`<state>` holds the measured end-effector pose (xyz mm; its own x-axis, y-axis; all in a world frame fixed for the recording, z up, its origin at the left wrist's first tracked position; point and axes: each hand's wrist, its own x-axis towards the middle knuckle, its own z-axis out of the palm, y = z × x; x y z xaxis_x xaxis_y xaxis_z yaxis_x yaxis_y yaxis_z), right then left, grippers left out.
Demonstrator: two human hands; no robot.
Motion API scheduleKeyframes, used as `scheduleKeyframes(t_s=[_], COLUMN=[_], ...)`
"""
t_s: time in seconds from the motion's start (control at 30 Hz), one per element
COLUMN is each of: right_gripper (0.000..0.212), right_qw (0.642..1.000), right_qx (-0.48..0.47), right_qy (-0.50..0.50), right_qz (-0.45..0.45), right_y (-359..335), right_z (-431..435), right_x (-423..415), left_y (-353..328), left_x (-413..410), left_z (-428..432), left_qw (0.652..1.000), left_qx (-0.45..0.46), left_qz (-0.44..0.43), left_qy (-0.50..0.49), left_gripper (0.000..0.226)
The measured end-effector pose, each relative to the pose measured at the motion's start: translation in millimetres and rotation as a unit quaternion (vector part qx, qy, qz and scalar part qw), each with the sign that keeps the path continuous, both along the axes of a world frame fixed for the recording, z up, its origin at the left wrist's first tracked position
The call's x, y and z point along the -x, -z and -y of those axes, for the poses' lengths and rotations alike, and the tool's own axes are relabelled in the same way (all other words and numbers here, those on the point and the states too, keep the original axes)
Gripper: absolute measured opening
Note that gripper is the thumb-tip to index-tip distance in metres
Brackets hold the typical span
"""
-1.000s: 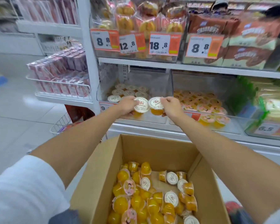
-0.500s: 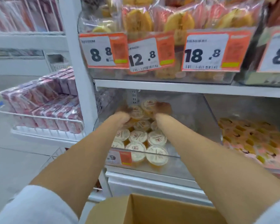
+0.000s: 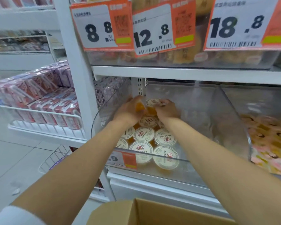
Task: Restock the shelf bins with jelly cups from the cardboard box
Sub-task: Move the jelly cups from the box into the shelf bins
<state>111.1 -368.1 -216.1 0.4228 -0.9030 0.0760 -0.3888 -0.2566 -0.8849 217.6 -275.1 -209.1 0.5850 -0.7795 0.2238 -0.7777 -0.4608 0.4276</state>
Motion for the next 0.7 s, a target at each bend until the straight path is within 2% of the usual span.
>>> scheduleKeyframes(t_s=[0.13, 0.17, 0.27, 0.37, 0.43, 0.57, 0.63, 0.7], right_gripper=[0.040, 0.039, 0.039, 0.039, 0.038, 0.038, 0.037, 0.038], right_qw=[0.999, 1.000, 0.999, 0.999, 0.999, 1.000, 1.000, 1.000], right_qx=[0.026, 0.026, 0.032, 0.044, 0.045, 0.005, -0.006, 0.000], right_qy=[-0.009, -0.006, -0.005, -0.005, -0.003, -0.006, -0.007, -0.010], right_qz=[-0.020, -0.016, -0.020, -0.029, -0.026, 0.018, 0.028, 0.020], right_y=[-1.0, -1.7, -2.6, -2.0, -1.2, 1.2, 1.7, 1.7], right_z=[0.8, 1.3, 2.5, 2.1, 2.2, 3.4, 3.8, 4.2], right_x=[0.7, 1.3, 2.6, 2.3, 2.5, 2.5, 2.7, 2.7], left_y=[1.9, 2.0, -3.4, -11.6, -14.2, -7.3, -3.4, 0.3], left_x=[-5.1, -4.9, -1.3, 5.4, 9.6, -0.4, -3.3, -3.6], left_z=[2.0, 1.5, -2.8, -10.1, -13.7, -3.3, 0.6, 0.6], left_qw=[0.991, 0.992, 0.988, 0.974, 0.973, 0.988, 0.986, 0.988], left_qx=[0.056, 0.039, -0.057, -0.120, -0.127, 0.015, 0.078, 0.089], left_qz=[-0.084, -0.067, 0.066, 0.129, 0.133, 0.022, -0.003, -0.025], left_qy=[-0.084, -0.097, -0.126, -0.139, -0.143, -0.152, -0.146, -0.125], left_gripper=[0.058, 0.056, 0.063, 0.062, 0.054, 0.024, 0.021, 0.018])
